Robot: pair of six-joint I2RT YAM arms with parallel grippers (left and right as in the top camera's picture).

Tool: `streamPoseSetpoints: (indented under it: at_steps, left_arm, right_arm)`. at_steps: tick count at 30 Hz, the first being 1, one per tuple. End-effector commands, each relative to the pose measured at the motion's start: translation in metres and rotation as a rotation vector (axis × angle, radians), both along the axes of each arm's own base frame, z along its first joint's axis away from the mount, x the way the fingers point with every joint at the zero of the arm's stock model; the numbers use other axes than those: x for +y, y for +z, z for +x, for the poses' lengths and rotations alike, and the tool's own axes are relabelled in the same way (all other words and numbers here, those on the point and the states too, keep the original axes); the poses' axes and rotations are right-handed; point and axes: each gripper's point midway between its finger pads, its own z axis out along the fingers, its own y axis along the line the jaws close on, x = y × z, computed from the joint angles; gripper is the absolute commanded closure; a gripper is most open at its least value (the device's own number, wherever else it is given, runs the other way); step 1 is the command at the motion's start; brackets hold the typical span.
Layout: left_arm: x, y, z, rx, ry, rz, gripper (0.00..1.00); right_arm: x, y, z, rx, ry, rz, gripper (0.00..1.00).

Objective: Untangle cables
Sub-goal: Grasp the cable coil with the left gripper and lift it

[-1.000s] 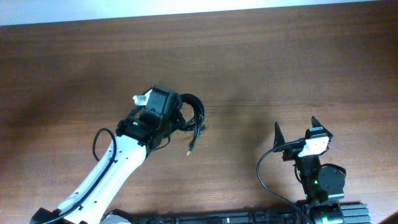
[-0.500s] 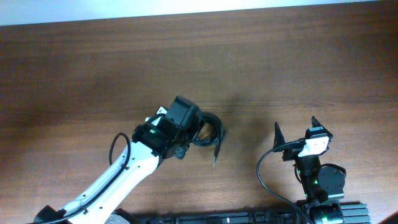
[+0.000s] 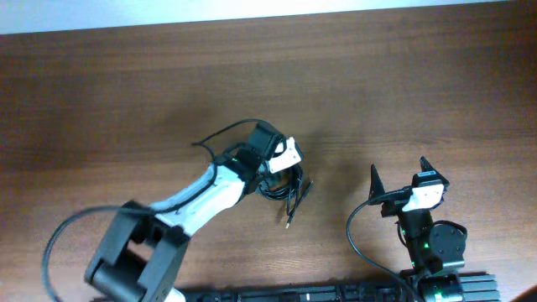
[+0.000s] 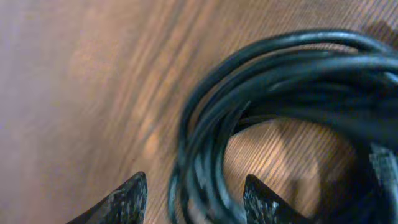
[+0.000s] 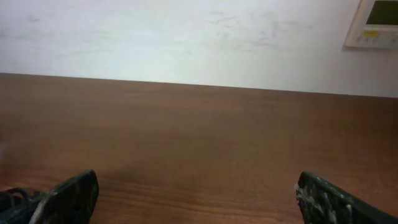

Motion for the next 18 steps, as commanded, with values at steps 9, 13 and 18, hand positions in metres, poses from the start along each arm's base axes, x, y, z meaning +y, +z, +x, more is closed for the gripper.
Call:
streamPoseSetpoints:
  at_steps: [9, 13, 18]
  left_arm:
    - [-0.017, 0.028, 0.021, 0.036, 0.41, -0.294, 1.0]
    - [-0.008, 0.087, 0.024, 0.061, 0.723, -0.565, 1.0]
    - [0.018, 0.071, 0.011, 0.2, 1.052, -0.605, 1.0]
  right_arm:
    - [0.0, -0.002, 0.0, 0.002, -0.001, 0.001, 0.0]
    - [0.0, -0.002, 0.0, 0.002, -0.001, 0.001, 0.0]
    - [0.0, -0.002, 0.0, 0.002, -0.001, 0.001, 0.0]
